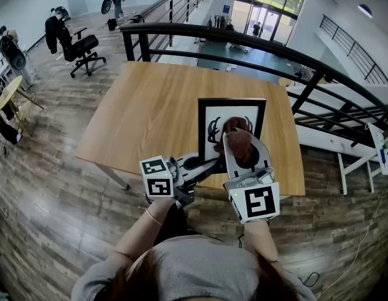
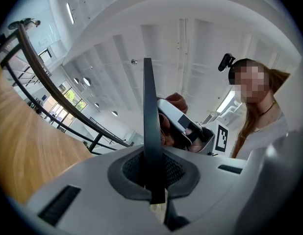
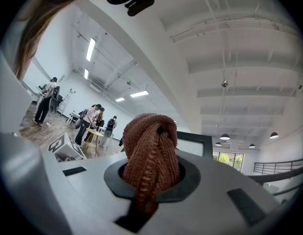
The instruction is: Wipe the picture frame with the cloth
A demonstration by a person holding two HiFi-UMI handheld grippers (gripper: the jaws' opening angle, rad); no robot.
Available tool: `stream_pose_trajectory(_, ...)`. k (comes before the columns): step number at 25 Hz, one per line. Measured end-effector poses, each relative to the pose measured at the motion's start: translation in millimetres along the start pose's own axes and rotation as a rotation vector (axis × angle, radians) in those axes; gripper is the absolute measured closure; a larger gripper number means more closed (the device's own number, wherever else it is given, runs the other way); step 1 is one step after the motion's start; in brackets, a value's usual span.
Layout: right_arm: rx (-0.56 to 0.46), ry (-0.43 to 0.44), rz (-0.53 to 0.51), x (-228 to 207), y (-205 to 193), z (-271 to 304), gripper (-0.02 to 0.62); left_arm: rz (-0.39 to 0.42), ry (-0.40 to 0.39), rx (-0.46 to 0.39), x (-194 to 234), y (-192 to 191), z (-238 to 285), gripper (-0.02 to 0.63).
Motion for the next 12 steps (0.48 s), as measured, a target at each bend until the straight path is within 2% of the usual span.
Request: stream_pose_trajectory(12,0.03,0.065,0.042,13,-14,-22,0.549,-0.034,-0.021,-0.016,-6,-4,10,0.589)
Point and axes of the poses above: the fingertips, and each gripper's own axes: z forward along the fingers, x to its left, y out of its top, the point moved 4 cm from there along -z, backward along the fingers, and after that the axes turned 8 degrees about -z, right-handed, at the moved point
